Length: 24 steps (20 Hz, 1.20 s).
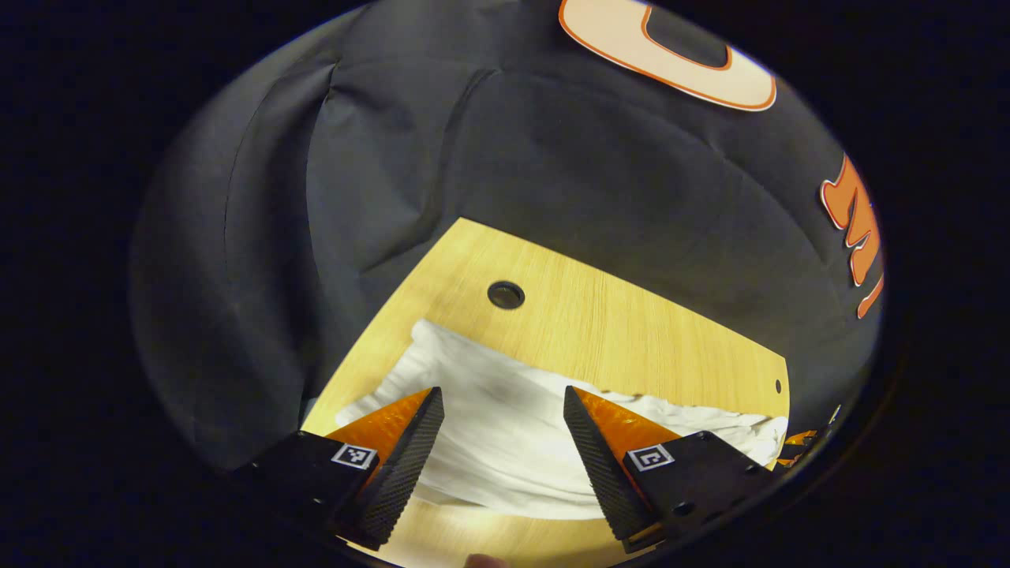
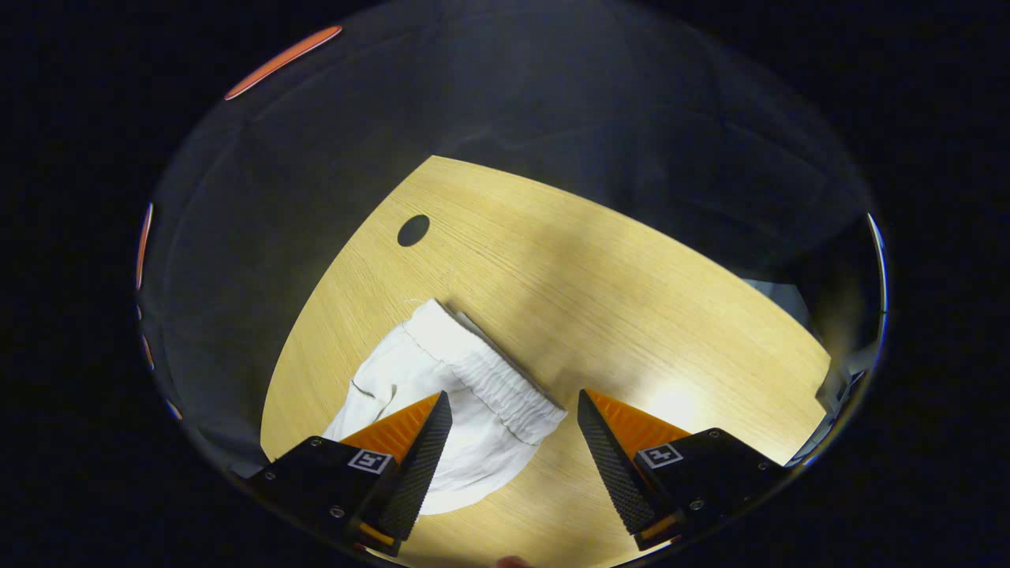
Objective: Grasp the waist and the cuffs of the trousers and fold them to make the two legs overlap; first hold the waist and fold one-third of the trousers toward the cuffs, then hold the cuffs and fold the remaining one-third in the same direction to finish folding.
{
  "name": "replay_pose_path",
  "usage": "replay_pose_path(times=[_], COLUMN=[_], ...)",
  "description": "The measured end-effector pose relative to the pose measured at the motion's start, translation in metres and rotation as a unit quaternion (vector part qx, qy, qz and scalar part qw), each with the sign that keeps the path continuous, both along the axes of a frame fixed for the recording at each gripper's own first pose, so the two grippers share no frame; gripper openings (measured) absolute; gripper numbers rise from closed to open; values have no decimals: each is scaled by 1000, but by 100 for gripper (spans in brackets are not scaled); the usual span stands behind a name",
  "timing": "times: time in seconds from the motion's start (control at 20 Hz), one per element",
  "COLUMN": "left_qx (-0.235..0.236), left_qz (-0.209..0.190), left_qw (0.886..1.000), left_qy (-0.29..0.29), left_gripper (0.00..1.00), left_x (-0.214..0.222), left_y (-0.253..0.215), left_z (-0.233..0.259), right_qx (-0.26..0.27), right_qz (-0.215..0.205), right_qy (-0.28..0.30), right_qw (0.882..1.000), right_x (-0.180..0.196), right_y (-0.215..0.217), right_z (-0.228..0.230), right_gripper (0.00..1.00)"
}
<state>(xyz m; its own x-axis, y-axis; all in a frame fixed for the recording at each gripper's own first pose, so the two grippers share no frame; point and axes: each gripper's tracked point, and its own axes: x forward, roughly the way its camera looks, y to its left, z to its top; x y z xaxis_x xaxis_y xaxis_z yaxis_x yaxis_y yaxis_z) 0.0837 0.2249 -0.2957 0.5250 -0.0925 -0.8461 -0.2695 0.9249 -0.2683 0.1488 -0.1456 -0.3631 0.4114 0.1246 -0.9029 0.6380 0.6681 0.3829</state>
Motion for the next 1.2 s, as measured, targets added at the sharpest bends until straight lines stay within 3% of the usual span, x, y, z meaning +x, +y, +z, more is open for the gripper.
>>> replay_pose_path(times=[0.4,0.65,0.85,0.9,1.0,1.1,1.2], left_qx=[-12,-11,-31,-29,-32,-38,-42], left_qz=[0,-14,-17,-19,-22,-26,-27], left_qw=[1000,1000,999,999,999,999,998], left_qy=[-15,-13,-8,-3,10,19,26], left_gripper=[99,100,100,100,99,99,99], left_x=[-27,-47,-56,-62,-77,-92,-103], left_y=[-23,-39,-57,-57,-67,-72,-76], left_z=[29,38,36,31,24,20,18], right_qx=[47,31,22,28,42,44,39], right_qz=[-44,-62,-73,-81,-97,-101,-105], right_qy=[23,35,50,51,43,32,10], right_qw=[998,997,996,995,993,993,994], right_x=[-4,3,6,11,14,15,16], right_y=[19,17,16,19,23,24,21], right_z=[-29,-40,-50,-51,-49,-47,-36], right_gripper=[97,94,71,53,30,17,11])
